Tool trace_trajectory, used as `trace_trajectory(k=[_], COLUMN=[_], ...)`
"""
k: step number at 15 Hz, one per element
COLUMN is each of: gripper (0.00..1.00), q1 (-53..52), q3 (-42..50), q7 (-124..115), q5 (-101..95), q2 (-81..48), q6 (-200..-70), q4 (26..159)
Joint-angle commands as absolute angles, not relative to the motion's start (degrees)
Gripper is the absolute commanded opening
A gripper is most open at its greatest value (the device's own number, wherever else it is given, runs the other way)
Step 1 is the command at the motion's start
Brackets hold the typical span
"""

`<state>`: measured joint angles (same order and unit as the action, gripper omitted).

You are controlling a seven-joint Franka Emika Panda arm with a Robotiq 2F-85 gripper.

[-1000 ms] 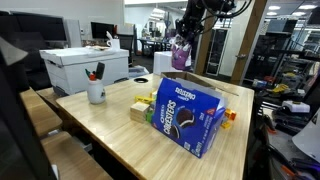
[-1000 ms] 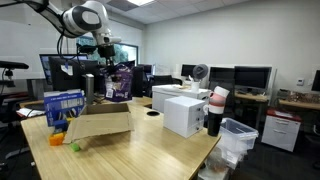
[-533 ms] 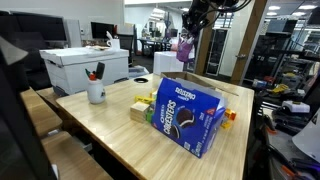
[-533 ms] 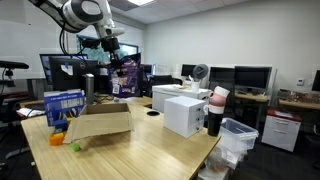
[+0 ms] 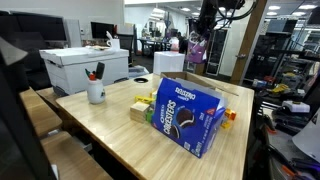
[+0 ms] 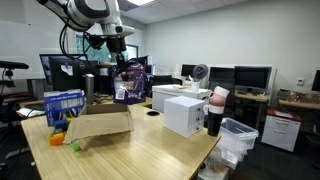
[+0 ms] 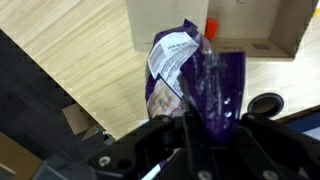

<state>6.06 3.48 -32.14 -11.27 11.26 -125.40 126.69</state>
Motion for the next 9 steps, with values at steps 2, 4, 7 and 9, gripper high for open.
trace_trajectory(k=[2,4,7,9], gripper=[0.05,0.05,0.05,0.05], q1=[7.8,8.4,8.9,9.1], q3=[4.6,5.0,5.6,6.4], q7=[-21.7,-19.0,-16.7,-15.0], q5=[-14.8,-17.0,-20.4,-19.8], q2=[11.4,11.2,13.3,13.1], q6=[-123.3,-123.4,-125.5,-126.9], q4=[127.2,127.9,132.9,134.4])
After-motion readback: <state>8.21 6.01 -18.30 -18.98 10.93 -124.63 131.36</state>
